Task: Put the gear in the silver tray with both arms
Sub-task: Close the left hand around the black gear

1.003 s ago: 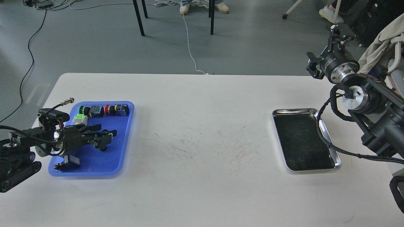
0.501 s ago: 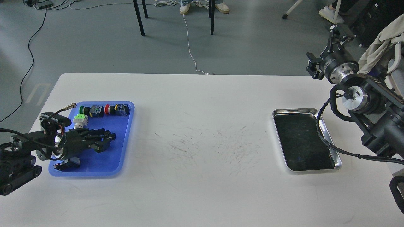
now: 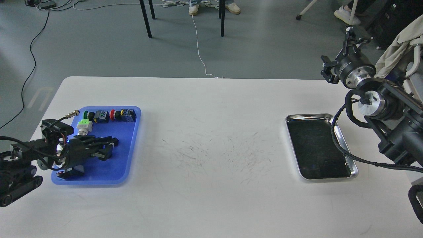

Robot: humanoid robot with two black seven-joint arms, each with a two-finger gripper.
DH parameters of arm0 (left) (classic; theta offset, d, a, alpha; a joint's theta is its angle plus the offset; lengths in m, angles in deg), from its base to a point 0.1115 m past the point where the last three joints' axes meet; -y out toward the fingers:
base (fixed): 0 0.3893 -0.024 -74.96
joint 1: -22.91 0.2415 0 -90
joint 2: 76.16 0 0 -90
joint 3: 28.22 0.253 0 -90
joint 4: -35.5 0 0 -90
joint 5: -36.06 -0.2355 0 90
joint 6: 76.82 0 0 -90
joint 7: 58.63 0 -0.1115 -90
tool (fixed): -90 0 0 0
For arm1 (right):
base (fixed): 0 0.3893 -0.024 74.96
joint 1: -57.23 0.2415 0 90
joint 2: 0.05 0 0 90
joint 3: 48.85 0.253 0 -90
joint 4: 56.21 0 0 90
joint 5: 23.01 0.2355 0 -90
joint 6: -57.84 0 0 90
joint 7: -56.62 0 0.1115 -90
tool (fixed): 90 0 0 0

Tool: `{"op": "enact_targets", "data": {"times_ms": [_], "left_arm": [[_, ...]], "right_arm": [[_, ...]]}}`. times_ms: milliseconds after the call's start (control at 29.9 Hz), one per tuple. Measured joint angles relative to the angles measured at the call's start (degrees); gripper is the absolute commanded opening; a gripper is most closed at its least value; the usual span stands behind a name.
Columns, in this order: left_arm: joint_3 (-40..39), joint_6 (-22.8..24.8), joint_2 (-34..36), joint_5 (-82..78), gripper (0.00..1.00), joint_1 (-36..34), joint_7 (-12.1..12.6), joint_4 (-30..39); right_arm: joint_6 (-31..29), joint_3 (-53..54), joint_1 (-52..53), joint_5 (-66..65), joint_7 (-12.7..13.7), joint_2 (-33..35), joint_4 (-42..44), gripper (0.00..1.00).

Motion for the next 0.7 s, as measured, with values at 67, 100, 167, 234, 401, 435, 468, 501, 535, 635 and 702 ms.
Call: {"op": "enact_targets", "data": {"times_ms": [67,100,167,234,401,435,468,501,535,635,702], "left_arm": [[0.01,0.00,0.03,0.00,0.14,0.00,-0.03,0.00],[0.01,0.00,0.06,0.00,0.13,0.00,-0.04,0.00],[0.01,0.00,0.07,0.03,0.12,0.09,-0.05,0.00],[0.00,0.05,0.09,0.04,0.11,0.14,-0.05,0.04],[-0.07,0.43,0.43,0.39,0.09,0.01,-0.05,0.50],[-0.06,0.49,0.58,0.47,0.09,-0.04,-0.05,0.66],[-0.06,0.56,0.74,0.55,0.09,-0.10,-0.05,0.80],[-0.09,0.75,0.89,0.70,0.09,-0.23,-0.06,0.95],[-0.13,1.05,1.08,0.87,0.09,-0.41,-0.07,1.07],[-0.47,1.78,2.69,1.37,0.09,-0.75,-0.01,1.42],[-0.76,1.97,4.05,1.64,0.09,-1.06,0.00,1.88]], "right_arm": [[0.02,0.00,0.00,0.00,0.00,0.00,-0.01,0.99],[0.03,0.00,0.00,0.00,0.00,0.00,-0.01,0.99],[0.03,-0.04,0.00,0.00,0.00,-0.01,-0.01,0.99],[0.04,-0.08,0.00,0.00,0.00,-0.05,-0.01,0.99],[0.05,-0.09,0.00,-0.03,0.04,-0.02,-0.01,0.99],[0.05,-0.09,0.00,-0.04,0.04,0.00,-0.01,0.99],[0.05,-0.09,0.00,-0.04,0.04,0.00,-0.01,0.99],[0.05,-0.10,0.00,-0.05,0.04,0.02,-0.01,0.99],[0.05,-0.12,-0.02,-0.05,0.04,0.02,-0.01,0.99],[0.05,-0.16,-0.16,-0.10,0.04,0.02,-0.01,0.99],[0.05,-0.19,-0.25,-0.12,0.04,0.03,-0.01,0.99]]}}
